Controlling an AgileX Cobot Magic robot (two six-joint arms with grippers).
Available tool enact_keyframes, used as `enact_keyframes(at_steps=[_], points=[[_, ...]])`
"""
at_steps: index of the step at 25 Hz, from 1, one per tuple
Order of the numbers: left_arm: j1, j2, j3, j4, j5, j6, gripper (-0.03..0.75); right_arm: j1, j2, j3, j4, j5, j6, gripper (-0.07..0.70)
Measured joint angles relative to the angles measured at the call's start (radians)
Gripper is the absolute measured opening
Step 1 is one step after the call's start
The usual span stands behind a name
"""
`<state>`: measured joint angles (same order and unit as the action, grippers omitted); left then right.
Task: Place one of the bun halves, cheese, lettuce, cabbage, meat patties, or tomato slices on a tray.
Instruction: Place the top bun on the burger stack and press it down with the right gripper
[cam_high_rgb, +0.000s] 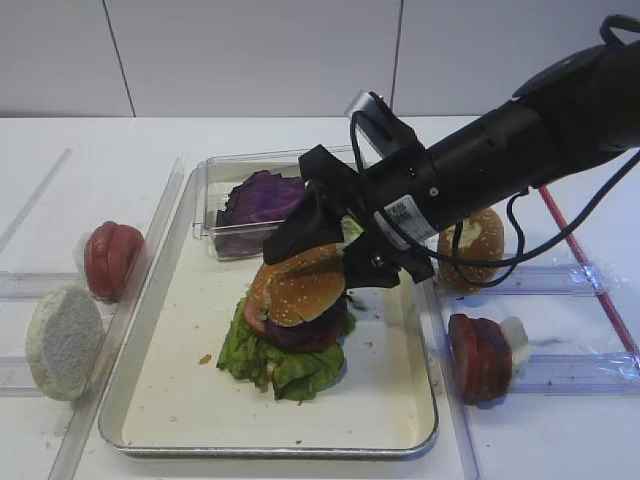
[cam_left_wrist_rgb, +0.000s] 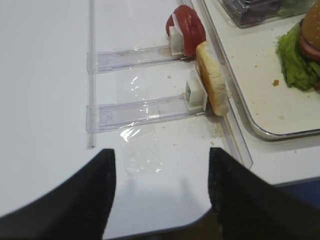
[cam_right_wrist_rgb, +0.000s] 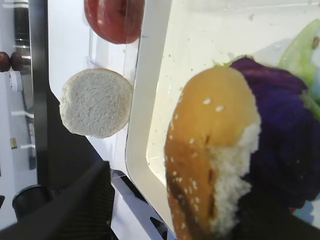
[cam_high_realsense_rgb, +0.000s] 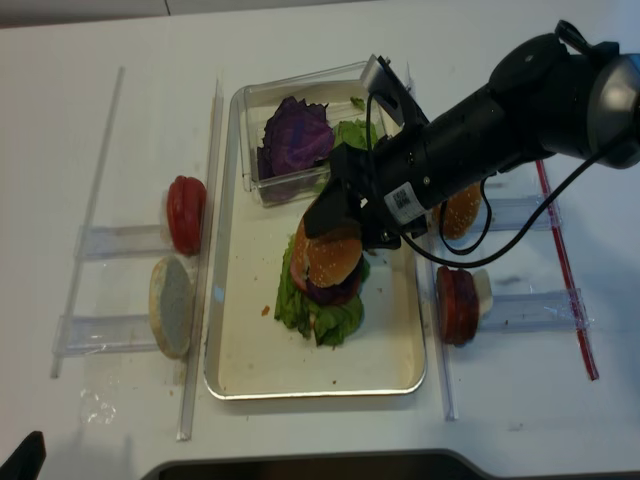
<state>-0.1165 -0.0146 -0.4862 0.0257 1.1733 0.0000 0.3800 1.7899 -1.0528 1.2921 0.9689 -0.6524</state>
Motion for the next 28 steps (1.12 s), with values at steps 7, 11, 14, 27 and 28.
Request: enact_keyframes(at_steps=[7,11,14,27,28], points=[[0.000,0.000,0.000,0.000,0.000,0.000,0.391,0.000,0.000,-0.038,-0.101,0.028,0.076,0.481],[0.000,0.000,0.000,0.000,0.000,0.000,0.391,0.000,0.000,-0.095,-0.199,0.051,0.159,0.482],[0.000,0.000,0.000,0.000,0.000,0.000,0.391,0.000,0.000,-0.105,-0.265,0.057,0.203,0.482],[0.000,0.000,0.000,0.000,0.000,0.000,0.391,0.082,0.000,-0.122,-0.395,0.022,0.280,0.482],[0.000,0.000,0.000,0.000,0.000,0.000,0.391,0.084,0.000,-0.130,-0.420,0.021,0.300,0.482]])
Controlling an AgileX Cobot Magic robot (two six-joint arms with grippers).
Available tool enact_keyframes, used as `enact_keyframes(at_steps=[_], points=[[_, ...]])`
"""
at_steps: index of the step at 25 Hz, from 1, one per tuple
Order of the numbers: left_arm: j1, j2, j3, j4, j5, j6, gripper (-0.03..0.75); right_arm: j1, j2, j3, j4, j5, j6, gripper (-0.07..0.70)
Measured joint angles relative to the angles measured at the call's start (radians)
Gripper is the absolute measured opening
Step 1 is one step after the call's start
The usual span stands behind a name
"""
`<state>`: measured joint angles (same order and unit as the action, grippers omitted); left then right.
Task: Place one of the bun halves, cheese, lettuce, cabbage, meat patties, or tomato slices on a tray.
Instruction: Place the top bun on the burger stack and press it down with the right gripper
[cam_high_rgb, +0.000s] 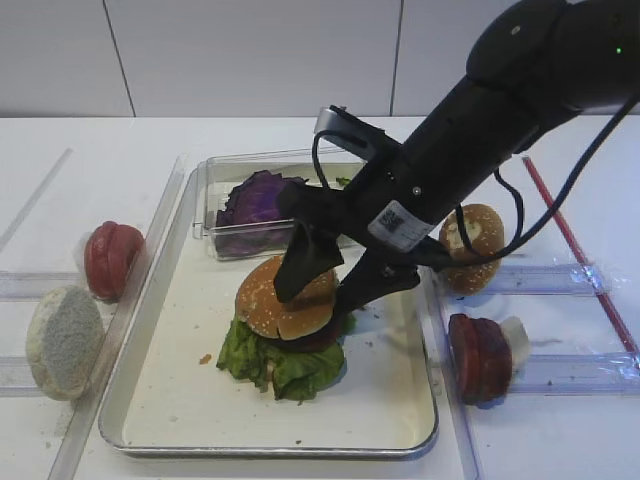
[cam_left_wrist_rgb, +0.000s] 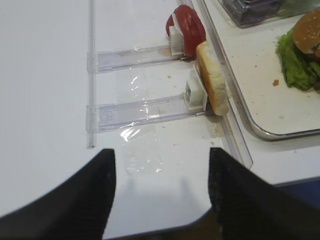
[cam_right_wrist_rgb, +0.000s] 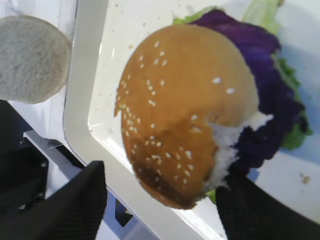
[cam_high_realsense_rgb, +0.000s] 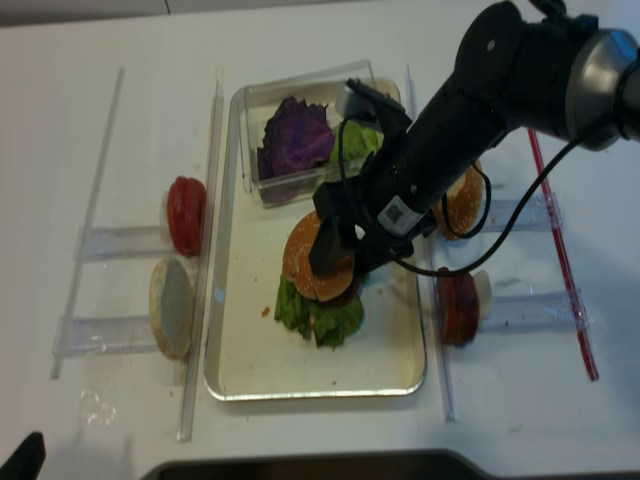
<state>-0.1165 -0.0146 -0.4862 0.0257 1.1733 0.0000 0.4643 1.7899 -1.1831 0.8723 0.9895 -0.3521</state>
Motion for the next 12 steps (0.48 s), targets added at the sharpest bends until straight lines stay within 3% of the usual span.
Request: enact_keyframes(at_steps=[5,12], points=[[0.000,0.000,0.000,0.000,0.000,0.000,0.391,0.000,0.000,-0.040,-0.122,0.007,0.091,0.482],[0.000,0.000,0.000,0.000,0.000,0.000,0.391,0.000,0.000,-0.132,-0.260,0.094,0.202,0.482]])
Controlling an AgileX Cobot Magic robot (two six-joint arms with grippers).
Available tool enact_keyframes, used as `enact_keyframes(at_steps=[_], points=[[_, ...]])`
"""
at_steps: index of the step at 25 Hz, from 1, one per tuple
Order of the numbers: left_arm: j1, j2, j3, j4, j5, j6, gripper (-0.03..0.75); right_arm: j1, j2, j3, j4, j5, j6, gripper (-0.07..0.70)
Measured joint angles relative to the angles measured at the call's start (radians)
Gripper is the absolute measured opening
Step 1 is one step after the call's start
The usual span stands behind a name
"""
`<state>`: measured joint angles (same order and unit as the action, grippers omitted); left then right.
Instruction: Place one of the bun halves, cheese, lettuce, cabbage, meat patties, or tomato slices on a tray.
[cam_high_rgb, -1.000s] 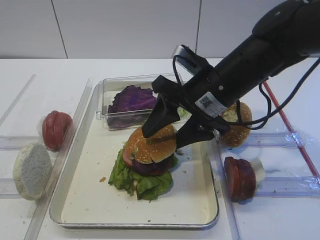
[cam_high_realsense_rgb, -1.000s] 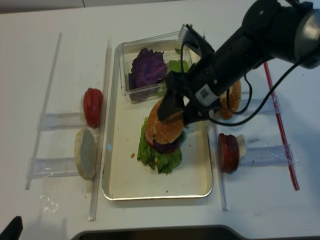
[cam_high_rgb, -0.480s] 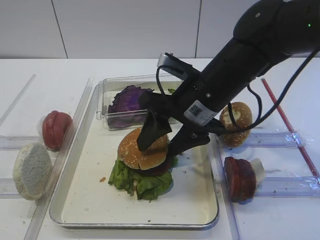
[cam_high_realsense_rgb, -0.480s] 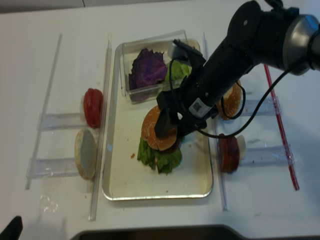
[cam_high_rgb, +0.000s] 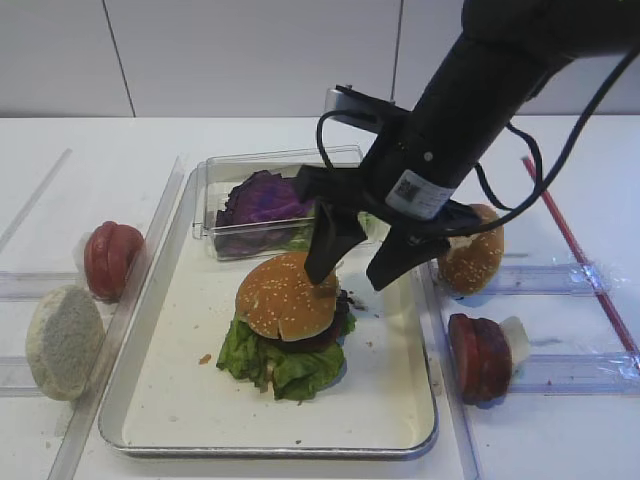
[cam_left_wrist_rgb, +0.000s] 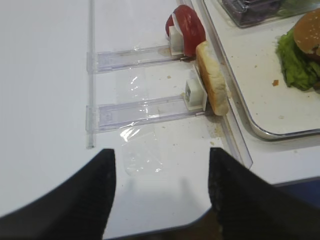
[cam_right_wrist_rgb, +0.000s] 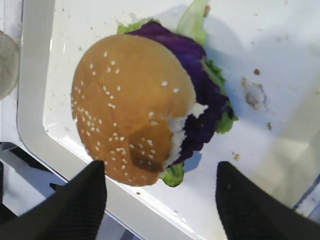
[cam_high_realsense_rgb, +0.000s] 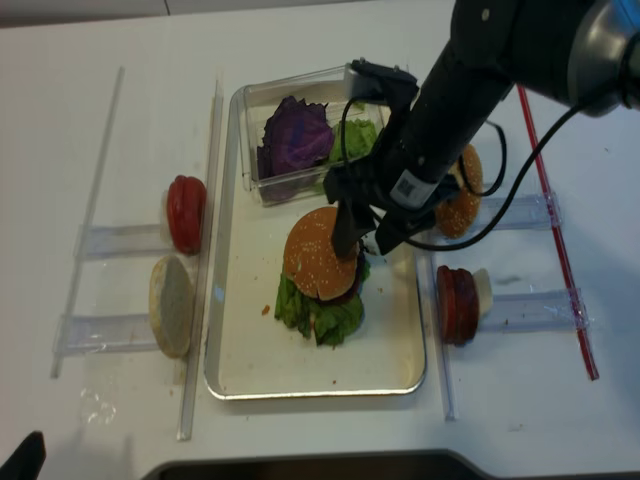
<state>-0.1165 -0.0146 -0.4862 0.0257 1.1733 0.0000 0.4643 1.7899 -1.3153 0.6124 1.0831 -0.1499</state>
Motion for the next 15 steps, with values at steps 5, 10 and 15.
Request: enact_keyframes(at_steps=[5,10,15], points=[[0.000,0.000,0.000,0.000,0.000,0.000,0.391,0.000,0.000,-0.094,-0.093,0.094,0.068,0.482],[0.000,0.000,0.000,0.000,0.000,0.000,0.391,0.000,0.000,-0.187,-0.241,0.133,0.162,0.482],[0.000,0.000,0.000,0.000,0.000,0.000,0.391,0.000,-0.009,-0.239,-0.329,0.141,0.207,0.482]])
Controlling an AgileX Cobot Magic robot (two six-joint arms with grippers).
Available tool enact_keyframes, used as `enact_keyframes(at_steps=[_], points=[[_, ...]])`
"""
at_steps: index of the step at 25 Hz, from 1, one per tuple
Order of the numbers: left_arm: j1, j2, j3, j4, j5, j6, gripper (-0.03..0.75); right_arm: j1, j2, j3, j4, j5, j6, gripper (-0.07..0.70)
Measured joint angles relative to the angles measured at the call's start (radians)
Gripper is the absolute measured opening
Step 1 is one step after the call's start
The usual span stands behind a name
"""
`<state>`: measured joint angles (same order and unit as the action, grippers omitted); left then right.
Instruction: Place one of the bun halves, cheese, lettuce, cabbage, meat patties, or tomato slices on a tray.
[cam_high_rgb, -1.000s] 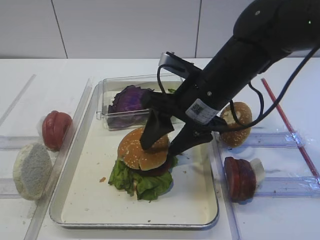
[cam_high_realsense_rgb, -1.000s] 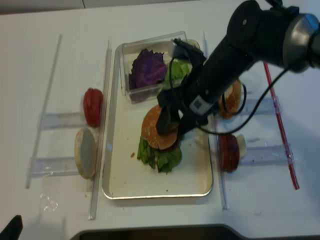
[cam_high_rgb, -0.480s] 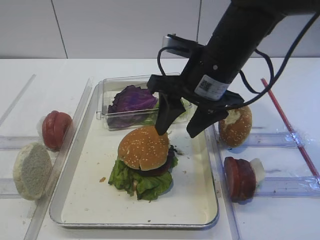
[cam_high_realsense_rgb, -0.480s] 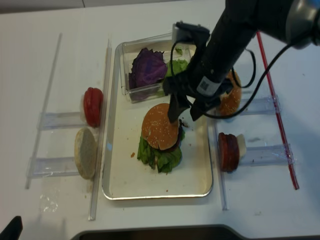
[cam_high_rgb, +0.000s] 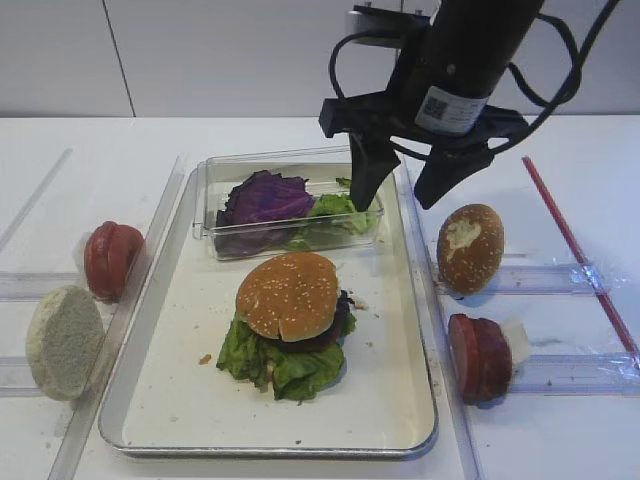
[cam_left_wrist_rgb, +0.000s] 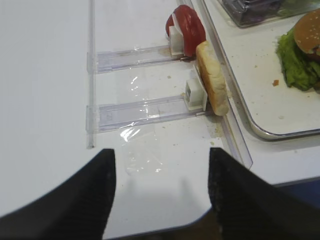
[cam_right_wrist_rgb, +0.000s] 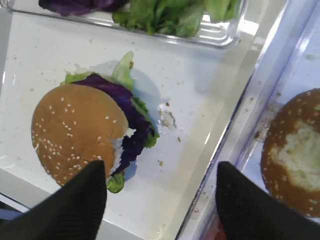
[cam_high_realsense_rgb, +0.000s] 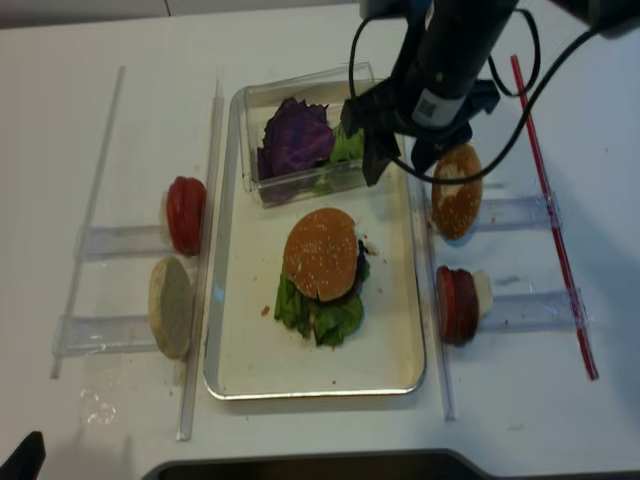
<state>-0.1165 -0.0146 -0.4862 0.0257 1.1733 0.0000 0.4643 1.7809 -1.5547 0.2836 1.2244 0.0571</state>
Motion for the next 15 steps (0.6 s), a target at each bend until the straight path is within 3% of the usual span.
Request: enact_keyframes(at_steps=[7,15], points=[[0.000,0.000,0.000,0.000,0.000,0.000,0.391,-0.004,-0.044,-0.003,-0.234,0.009,0.118,0.482],[0.000,0.000,0.000,0.000,0.000,0.000,0.391,-0.159,-0.123,-0.003,-0.235,0.011,0.124,0.482]])
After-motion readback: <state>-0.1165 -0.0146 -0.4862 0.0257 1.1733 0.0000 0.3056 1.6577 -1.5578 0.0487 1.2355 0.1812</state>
